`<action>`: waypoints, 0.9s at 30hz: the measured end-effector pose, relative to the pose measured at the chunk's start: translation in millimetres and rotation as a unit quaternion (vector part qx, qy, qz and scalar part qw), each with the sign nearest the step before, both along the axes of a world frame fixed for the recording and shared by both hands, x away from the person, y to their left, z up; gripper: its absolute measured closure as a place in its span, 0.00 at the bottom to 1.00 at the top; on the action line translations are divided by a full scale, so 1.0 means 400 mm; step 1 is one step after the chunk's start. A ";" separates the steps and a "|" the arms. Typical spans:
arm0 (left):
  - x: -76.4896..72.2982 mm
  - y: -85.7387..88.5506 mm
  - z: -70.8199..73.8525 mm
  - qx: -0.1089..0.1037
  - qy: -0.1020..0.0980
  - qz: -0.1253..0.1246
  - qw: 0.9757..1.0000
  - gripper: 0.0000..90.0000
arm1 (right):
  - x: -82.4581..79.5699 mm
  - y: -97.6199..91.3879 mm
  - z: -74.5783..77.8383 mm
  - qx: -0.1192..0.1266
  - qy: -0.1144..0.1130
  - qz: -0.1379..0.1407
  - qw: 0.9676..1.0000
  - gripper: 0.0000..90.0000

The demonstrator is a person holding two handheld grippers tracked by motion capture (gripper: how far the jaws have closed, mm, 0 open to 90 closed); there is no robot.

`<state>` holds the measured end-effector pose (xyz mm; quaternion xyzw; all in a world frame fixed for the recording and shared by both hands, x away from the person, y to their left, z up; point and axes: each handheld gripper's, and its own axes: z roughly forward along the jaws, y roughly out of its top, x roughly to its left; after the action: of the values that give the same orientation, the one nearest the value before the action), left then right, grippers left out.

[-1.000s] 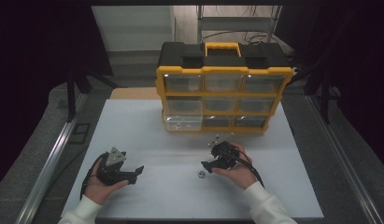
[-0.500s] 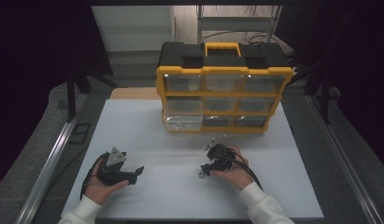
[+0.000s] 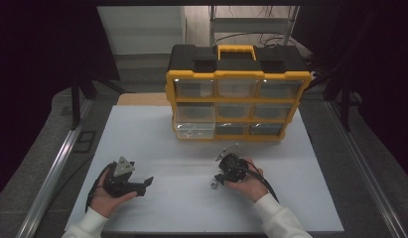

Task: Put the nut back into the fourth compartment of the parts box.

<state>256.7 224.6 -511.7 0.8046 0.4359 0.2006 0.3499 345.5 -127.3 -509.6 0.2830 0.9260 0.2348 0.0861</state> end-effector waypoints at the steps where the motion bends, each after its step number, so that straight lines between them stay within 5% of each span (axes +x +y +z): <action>1: 0.000 0.000 0.000 0.000 0.000 0.000 1.000 0.14 | -0.001 0.001 0.001 -0.001 0.003 0.002 1.000 0.70; 7: 0.000 -0.003 -0.001 0.003 0.001 -0.003 1.000 0.14 | -0.005 0.016 0.006 -0.019 0.007 -0.002 1.000 0.75; 27: 0.001 -0.001 -0.002 0.003 0.002 -0.003 1.000 0.14 | 0.002 0.008 0.012 -0.002 0.015 -0.006 1.000 0.75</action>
<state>257.0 224.1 -512.5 0.8074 0.4333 0.1997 0.3472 346.4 -124.2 -504.6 0.2922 0.9257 0.2285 0.0740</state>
